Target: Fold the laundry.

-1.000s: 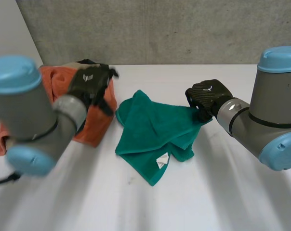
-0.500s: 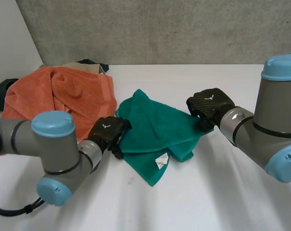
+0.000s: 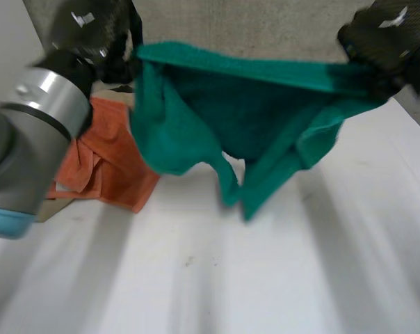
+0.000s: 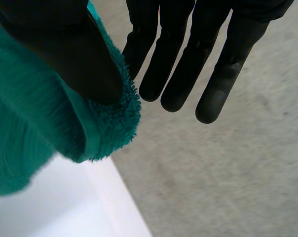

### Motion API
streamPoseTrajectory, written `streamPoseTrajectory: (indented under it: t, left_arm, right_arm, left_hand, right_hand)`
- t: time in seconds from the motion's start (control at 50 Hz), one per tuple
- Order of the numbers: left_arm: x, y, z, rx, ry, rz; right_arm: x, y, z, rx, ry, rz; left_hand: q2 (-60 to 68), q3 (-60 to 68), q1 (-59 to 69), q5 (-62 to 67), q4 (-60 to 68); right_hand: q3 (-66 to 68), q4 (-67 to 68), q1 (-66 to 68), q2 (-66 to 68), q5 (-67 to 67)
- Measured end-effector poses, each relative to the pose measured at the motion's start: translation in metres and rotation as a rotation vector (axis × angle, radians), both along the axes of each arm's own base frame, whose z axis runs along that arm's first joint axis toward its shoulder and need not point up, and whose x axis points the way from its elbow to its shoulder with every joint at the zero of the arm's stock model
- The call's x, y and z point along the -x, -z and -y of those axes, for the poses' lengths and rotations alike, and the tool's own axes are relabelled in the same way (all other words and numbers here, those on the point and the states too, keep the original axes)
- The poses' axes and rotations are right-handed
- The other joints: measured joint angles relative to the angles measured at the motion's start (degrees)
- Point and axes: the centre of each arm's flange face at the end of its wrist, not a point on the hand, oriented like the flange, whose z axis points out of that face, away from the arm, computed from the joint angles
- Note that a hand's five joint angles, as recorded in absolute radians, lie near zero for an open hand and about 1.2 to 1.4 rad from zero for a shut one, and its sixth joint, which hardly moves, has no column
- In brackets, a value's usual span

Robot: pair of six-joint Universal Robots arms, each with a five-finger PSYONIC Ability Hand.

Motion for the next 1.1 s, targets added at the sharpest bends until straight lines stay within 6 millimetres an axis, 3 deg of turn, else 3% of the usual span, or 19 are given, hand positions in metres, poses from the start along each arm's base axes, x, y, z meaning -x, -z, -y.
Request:
streamPoseTrajectory:
  t: [0.04, 0.1, 0.18, 0.3, 0.38, 0.42, 0.46, 0.54, 0.62, 0.7, 0.76, 0.86, 0.88, 0.9, 0.94, 0.98, 1.02, 1.06, 1.1]
  left_arm:
    - [-0.002, -0.007, -0.006, 0.012, -0.007, 0.032]
    - [-0.001, 0.0, -0.005, 0.001, -0.026, 0.123]
    - [0.006, 0.032, 0.01, -0.046, -0.047, 0.262]
    - [0.026, 0.097, 0.049, -0.09, -0.057, 0.445]
    - [0.04, 0.112, 0.076, -0.026, -0.074, 0.46]
    - [0.05, 0.102, 0.097, 0.079, -0.104, 0.416]
    - [0.057, 0.078, 0.114, 0.203, -0.141, 0.348]
    - [0.059, 0.017, 0.13, 0.436, -0.22, 0.191]
    - [0.049, -0.038, 0.126, 0.593, -0.277, 0.052]
    - [0.043, -0.047, 0.115, 0.596, -0.273, 0.026]
    - [0.042, -0.033, 0.104, 0.539, -0.243, 0.054]
    - [0.042, 0.023, 0.08, 0.371, -0.166, 0.161]
    - [0.042, 0.023, 0.08, 0.371, -0.166, 0.161]
    - [0.041, 0.046, 0.071, 0.309, -0.141, 0.202]
    - [0.041, 0.071, 0.062, 0.239, -0.115, 0.247]
    - [0.04, 0.089, 0.054, 0.191, -0.096, 0.278]
    - [0.04, 0.102, 0.048, 0.155, -0.082, 0.303]
    - [0.039, 0.11, 0.042, 0.131, -0.072, 0.32]
    - [0.038, 0.112, 0.038, 0.119, -0.067, 0.331]
  right_arm:
    - [0.004, -0.006, -0.003, 0.01, 0.007, -0.007]
    - [0.007, -0.003, 0.003, -0.012, 0.022, -0.025]
    - [0.006, 0.017, 0.021, -0.072, 0.042, -0.073]
    - [-0.003, 0.068, 0.061, -0.171, 0.058, -0.159]
    - [-0.011, 0.086, 0.086, -0.163, 0.075, -0.165]
    - [-0.016, 0.086, 0.109, -0.08, 0.11, -0.126]
    - [-0.021, 0.073, 0.132, 0.056, 0.15, -0.053]
    - [-0.024, 0.029, 0.158, 0.358, 0.207, 0.115]
    - [-0.024, -0.014, 0.16, 0.587, 0.218, 0.241]
    - [-0.023, -0.022, 0.155, 0.626, 0.202, 0.259]
    - [-0.025, -0.007, 0.15, 0.559, 0.154, 0.212]
    - [-0.024, 0.047, 0.137, 0.326, 0.069, 0.094]
    - [-0.024, 0.047, 0.137, 0.326, 0.069, 0.094]
    - [-0.022, 0.063, 0.133, 0.259, 0.054, 0.067]
    - [-0.017, 0.096, 0.123, 0.102, 0.032, 0.014]
    - [-0.014, 0.116, 0.116, 0.003, 0.027, -0.014]
    - [-0.011, 0.133, 0.11, -0.091, 0.025, -0.035]
    - [-0.009, 0.146, 0.105, -0.165, 0.026, -0.044]
    - [-0.007, 0.156, 0.101, -0.235, 0.029, -0.043]
  left_hand:
    - [0.0, 0.11, 0.0, 0.14, 0.0]
    - [0.0, 0.17, 0.0, 0.14, 0.0]
    - [0.0, 0.17, 0.0, 0.14, 0.0]
    - [0.0, 0.22, 0.0, 0.14, 0.02]
    - [0.0, 0.23, 0.0, 0.14, 0.02]
    - [0.0, 0.27, 0.0, 0.14, 0.09]
    - [0.0, 0.3, 0.0, 0.15, 0.22]
    - [0.0, 0.31, 0.0, 0.15, 0.23]
    - [0.0, 0.31, 0.07, 0.45, 0.23]
    - [0.0, 0.3, 0.07, 0.48, 0.23]
    - [0.0, 0.3, 0.07, 0.68, 0.23]
    - [0.0, 0.31, 0.07, 0.68, 0.23]
    - [0.0, 0.31, 0.07, 0.68, 0.23]
    - [0.0, 0.31, 0.07, 0.68, 0.23]
    - [0.0, 0.31, 0.07, 0.68, 0.23]
    - [0.0, 0.32, 0.07, 0.68, 0.24]
    - [0.0, 0.32, 0.07, 0.68, 0.25]
    - [0.0, 0.32, 0.07, 0.68, 0.25]
    - [0.0, 0.32, 0.07, 0.68, 0.25]
  right_hand:
    - [0.0, 0.0, 0.0, 0.0, 0.0]
    - [0.01, 0.0, 0.0, 0.0, 0.0]
    - [0.0, 0.0, 0.0, 0.0, 0.0]
    - [0.0, 0.0, 0.0, 0.0, 0.0]
    - [0.01, 0.0, 0.0, 0.0, 0.0]
    - [0.06, 0.02, 0.0, 0.06, 0.0]
    - [0.05, 0.02, 0.0, 0.06, 0.0]
    - [0.06, 0.02, 0.79, 0.06, 0.0]
    - [0.06, 0.04, 1.52, 0.07, 0.0]
    - [0.06, 0.05, 1.53, 0.07, 0.0]
    - [0.06, 0.05, 1.46, 0.06, 0.0]
    - [0.07, 0.05, 1.46, 0.06, 0.0]
    - [0.07, 0.05, 1.46, 0.06, 0.0]
    - [0.07, 0.05, 1.47, 0.06, 0.0]
    - [0.01, 0.02, 1.46, 0.05, 0.0]
    - [-0.92, -1.26, 1.46, -0.09, 0.0]
    - [-11.22, -10.4, -8.23, -10.33, -9.09]
    - [-35.07, -35.29, -32.43, -34.94, -33.75]
    - [-49.01, -49.38, -45.77, -48.82, -47.87]
